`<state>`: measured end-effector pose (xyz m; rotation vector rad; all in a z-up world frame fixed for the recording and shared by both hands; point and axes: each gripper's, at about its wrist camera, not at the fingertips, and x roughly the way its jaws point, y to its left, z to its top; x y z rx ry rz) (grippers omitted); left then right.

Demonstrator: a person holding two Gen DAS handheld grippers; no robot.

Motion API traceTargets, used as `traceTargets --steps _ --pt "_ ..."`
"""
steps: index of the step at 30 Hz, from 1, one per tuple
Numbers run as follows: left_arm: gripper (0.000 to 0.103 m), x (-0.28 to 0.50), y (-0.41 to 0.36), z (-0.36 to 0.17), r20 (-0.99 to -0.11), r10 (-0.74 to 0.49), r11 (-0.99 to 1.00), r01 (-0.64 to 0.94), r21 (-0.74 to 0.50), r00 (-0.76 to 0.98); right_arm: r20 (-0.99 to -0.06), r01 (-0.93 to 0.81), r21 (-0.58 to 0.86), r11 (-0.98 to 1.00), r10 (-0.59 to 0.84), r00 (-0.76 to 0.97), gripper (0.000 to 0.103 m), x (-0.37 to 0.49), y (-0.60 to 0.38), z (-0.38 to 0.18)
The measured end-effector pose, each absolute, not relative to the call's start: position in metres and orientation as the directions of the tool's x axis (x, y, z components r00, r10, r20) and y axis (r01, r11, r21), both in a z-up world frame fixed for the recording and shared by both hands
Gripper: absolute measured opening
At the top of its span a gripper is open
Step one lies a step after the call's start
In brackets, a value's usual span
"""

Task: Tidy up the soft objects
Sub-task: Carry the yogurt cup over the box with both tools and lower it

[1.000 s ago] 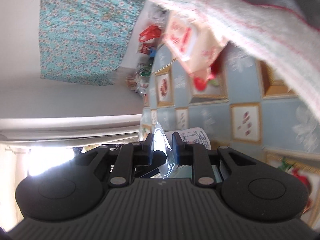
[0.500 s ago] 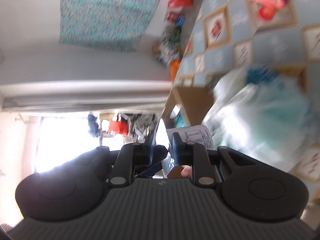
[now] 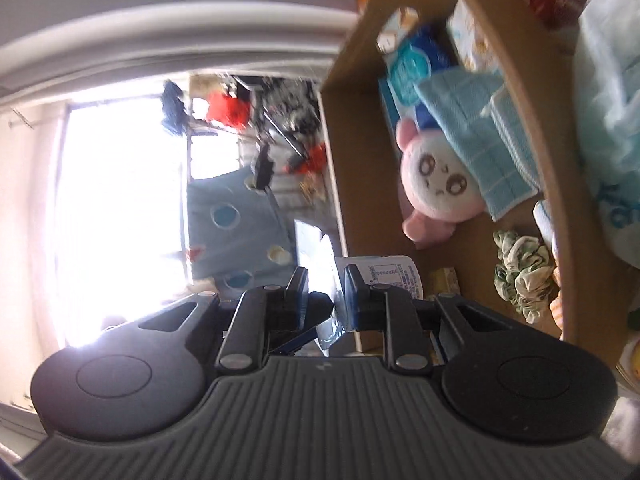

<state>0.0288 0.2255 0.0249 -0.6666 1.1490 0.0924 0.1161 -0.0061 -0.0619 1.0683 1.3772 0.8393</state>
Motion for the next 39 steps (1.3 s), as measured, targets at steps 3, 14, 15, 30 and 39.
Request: traceTargets --steps 3,14,15,30,39 --pt "0.036 0.023 0.244 -0.001 -0.869 -0.272 0.784 -0.429 -0.449 0.413 -0.407 0.112 0.908 0.404 0.913 0.003 0.018 0.119 0.013 -0.073" --pt "0.037 0.012 0.266 -0.075 -0.891 -0.337 0.745 -0.492 -0.451 0.305 -0.641 -0.033 0.766 0.642 0.760 -0.109 0.018 0.117 0.057 -0.112" --pt "0.037 0.012 0.265 -0.081 -0.896 -0.337 0.749 -0.495 -0.441 0.288 -0.660 -0.048 0.750 0.659 0.742 -0.117 0.018 0.115 0.060 -0.115" --pt "0.050 0.004 0.258 -0.067 -0.900 -0.294 0.798 -0.435 -0.416 0.321 -0.687 -0.057 0.727 0.684 0.724 -0.060 0.020 0.105 0.054 -0.103" --pt "0.078 0.004 0.252 -0.046 -0.872 -0.298 0.798 -0.400 -0.451 0.388 -0.653 -0.104 0.739 0.665 0.746 0.130 0.036 0.097 0.015 -0.051"
